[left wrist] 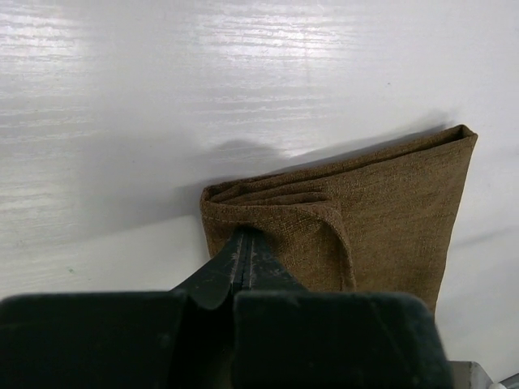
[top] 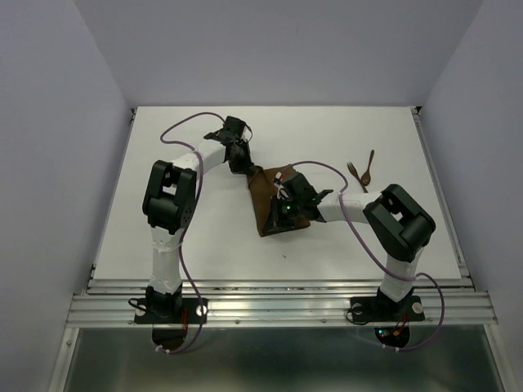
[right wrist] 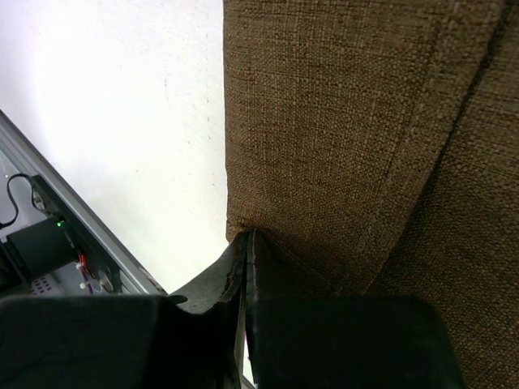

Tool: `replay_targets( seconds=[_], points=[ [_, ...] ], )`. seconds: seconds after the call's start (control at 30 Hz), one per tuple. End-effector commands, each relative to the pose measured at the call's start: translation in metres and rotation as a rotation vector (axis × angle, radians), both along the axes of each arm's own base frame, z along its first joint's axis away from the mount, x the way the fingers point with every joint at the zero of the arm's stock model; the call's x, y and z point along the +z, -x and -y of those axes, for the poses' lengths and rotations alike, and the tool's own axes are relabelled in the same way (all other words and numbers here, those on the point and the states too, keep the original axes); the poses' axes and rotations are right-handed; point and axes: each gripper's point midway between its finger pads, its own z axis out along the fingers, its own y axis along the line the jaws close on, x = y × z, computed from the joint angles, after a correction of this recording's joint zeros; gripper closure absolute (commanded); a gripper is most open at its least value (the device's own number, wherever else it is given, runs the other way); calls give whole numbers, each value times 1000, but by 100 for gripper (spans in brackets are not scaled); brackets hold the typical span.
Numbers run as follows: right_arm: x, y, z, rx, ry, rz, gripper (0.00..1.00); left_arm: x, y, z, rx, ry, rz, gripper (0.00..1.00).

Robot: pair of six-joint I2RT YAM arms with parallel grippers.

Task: Fold the napkin into a case and place the utensils inside
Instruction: Smooth out the 2/3-rectangle-folded napkin at the center of the board.

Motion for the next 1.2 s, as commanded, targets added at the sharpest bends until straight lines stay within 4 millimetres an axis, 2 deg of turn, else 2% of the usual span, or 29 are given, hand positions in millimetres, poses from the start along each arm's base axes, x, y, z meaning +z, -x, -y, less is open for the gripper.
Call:
replay_targets(
  seconds=[0.0,0.1,0.23,0.3,0.33,0.43,0.47,0.5,0.57,0.63,0.67,0.7,0.77,0.8,0.83,0.93,1.03,1.07,1.17],
  points=[
    [-4,-2,21,-47,106,40,94,1,-7,11,-17,16,5,100],
    [11,-20,32,-136,152,129,85,-11,-1,11,-20,11,-27,100],
    [55,-45,39,-222,149,271,76,-15,4,18,-32,27,-32,100],
    [67,-58,46,-271,160,321,69,-16,5,21,-40,27,-33,100],
    [77,-63,44,-280,147,342,67,-15,4,23,-43,30,-28,100],
    [82,-87,56,-325,158,347,60,-15,2,25,-45,33,-28,100],
    [90,-97,54,-331,146,359,59,-14,1,25,-45,34,-26,100],
    [83,-103,55,-325,159,345,59,-13,1,25,-45,35,-23,100],
    [83,-118,56,-321,171,357,59,-10,-2,27,-48,40,-15,100],
    [88,-130,40,-272,153,364,64,-8,-4,28,-49,44,-14,100],
    [102,-139,32,-267,129,390,68,-8,-4,28,-50,44,-17,100],
    [95,-145,31,-261,134,376,72,-7,-4,29,-50,44,-17,100],
    [95,-153,24,-252,128,378,81,-4,-6,30,-53,50,-13,100],
    [101,-159,17,-249,112,388,87,-3,-7,31,-54,55,-12,100],
    [90,-161,12,-231,112,365,90,-2,-7,32,-53,59,-13,100],
    [82,-169,1,-221,99,344,92,0,-9,33,-57,62,-10,100],
    [79,-180,-1,-237,93,339,93,0,-8,33,-60,59,-13,100],
    [72,-182,-3,-235,99,330,93,-1,-7,33,-62,56,-15,100],
    [71,-193,-5,-251,91,331,94,-1,-6,33,-67,60,-18,100]
  ],
)
